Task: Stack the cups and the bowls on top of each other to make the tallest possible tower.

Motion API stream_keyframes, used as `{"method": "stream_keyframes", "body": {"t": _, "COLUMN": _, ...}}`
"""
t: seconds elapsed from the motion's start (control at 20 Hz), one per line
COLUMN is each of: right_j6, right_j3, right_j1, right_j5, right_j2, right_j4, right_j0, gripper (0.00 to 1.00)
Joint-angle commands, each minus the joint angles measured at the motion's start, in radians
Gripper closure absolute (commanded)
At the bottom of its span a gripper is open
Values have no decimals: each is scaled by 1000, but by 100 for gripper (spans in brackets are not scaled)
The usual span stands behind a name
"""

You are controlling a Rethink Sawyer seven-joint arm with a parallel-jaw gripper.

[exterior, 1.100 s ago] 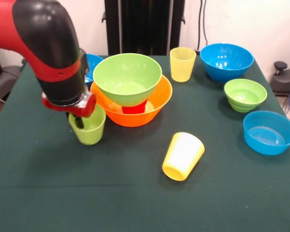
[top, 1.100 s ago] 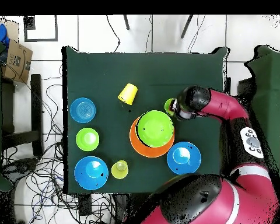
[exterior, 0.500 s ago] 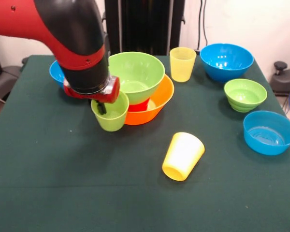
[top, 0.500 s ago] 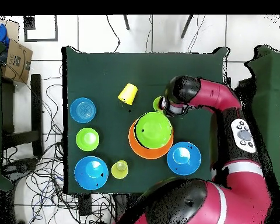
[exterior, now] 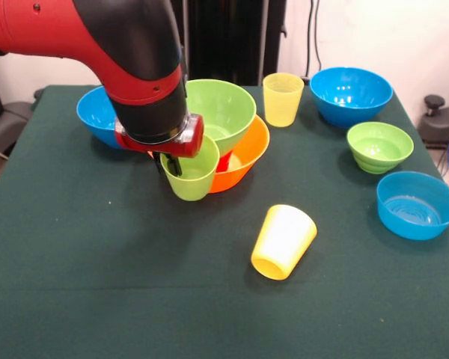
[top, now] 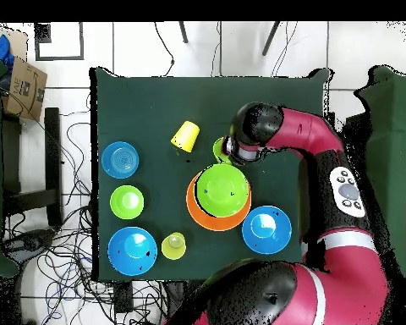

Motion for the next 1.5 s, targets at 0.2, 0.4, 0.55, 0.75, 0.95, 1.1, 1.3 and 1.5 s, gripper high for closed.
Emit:
{"method": "stream_keyframes", "body": {"t": 0.2, "right_j6": -322, "right_j3": -33, "right_j1": -17, "right_j5": 9, "right_j2": 116, "right_j4": -102, "right_j0": 23, "gripper": 100}}
{"method": "stream_keyframes", "body": {"t": 0.4, "right_j6": -332, "right_j3": -60, "right_j1": -20, "right_j5": 14, "right_j2": 134, "right_j4": -118, "right_j0": 28, "gripper": 100}}
{"method": "stream_keyframes", "body": {"t": 0.55, "right_j6": -276, "right_j3": -76, "right_j1": -22, "right_j5": 56, "right_j2": 121, "right_j4": -120, "right_j0": 36, "gripper": 100}}
{"method": "stream_keyframes", "body": {"t": 0.75, "right_j6": -289, "right_j3": -109, "right_j1": -27, "right_j5": 119, "right_j2": 121, "right_j4": -138, "right_j0": 53, "gripper": 100}}
{"method": "stream_keyframes", "body": {"t": 0.95, "right_j6": -302, "right_j3": -155, "right_j1": -27, "right_j5": 188, "right_j2": 116, "right_j4": -154, "right_j0": 75, "gripper": 100}}
{"method": "stream_keyframes", "body": {"t": 1.1, "right_j6": -309, "right_j3": -179, "right_j1": -30, "right_j5": 215, "right_j2": 112, "right_j4": -172, "right_j0": 87, "gripper": 100}}
{"method": "stream_keyframes", "body": {"t": 1.3, "right_j6": -306, "right_j3": -187, "right_j1": -43, "right_j5": 234, "right_j2": 108, "right_j4": -186, "right_j0": 94, "gripper": 100}}
{"method": "stream_keyframes", "body": {"t": 1.5, "right_j6": -318, "right_j3": -199, "right_j1": -52, "right_j5": 257, "right_j2": 108, "right_j4": -202, "right_j0": 100, "gripper": 100}}
